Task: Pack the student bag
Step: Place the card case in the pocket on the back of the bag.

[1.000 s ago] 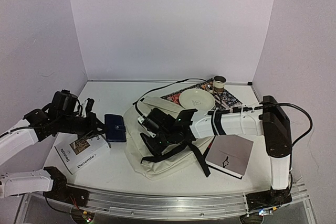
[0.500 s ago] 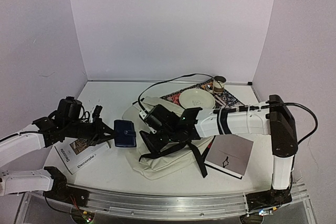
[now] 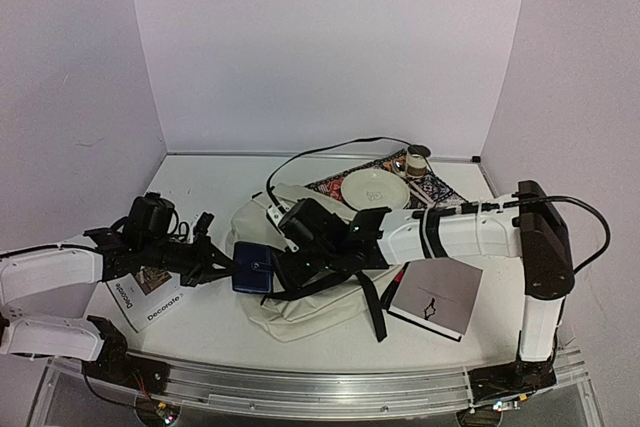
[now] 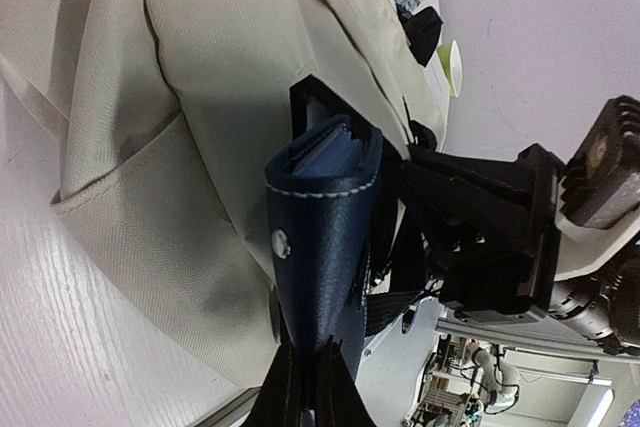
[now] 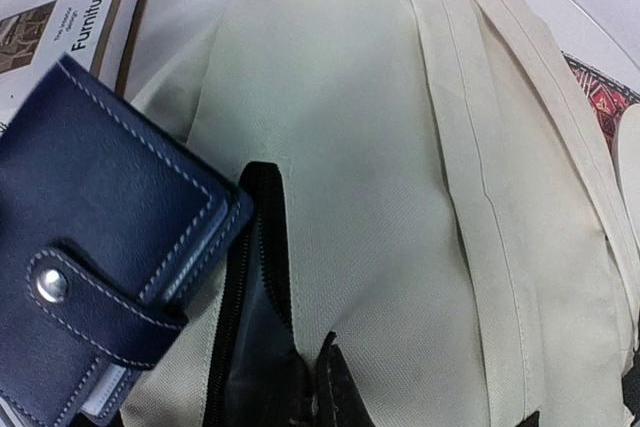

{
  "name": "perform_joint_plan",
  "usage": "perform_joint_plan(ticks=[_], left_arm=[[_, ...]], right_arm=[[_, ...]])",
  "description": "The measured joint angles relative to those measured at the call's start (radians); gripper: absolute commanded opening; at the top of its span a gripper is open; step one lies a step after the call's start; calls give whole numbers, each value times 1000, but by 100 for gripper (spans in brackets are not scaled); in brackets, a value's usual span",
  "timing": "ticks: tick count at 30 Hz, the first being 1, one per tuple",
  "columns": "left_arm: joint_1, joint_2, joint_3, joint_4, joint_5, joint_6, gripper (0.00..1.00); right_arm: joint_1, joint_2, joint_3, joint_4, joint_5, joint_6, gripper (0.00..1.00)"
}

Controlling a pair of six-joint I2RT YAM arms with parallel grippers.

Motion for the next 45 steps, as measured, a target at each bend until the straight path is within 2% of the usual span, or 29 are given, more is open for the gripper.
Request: perform_joint_plan(ticks=[11,24,37,45], left_arm=[[-68,106,-19,86,10,5,0],[-83,140,-16,147,-7,-4,0],[-102,116,-24,208,-115,-135,0],[-156,114,-24,227,-219,-197,0]], right_arm=[[0,-9,-24,56,-11,0,0],[0,-16,-42,85,-90,5,0],[-13,-42,-70,140,-123,61,0],[-18,-42,-70,164,-138,129,0]])
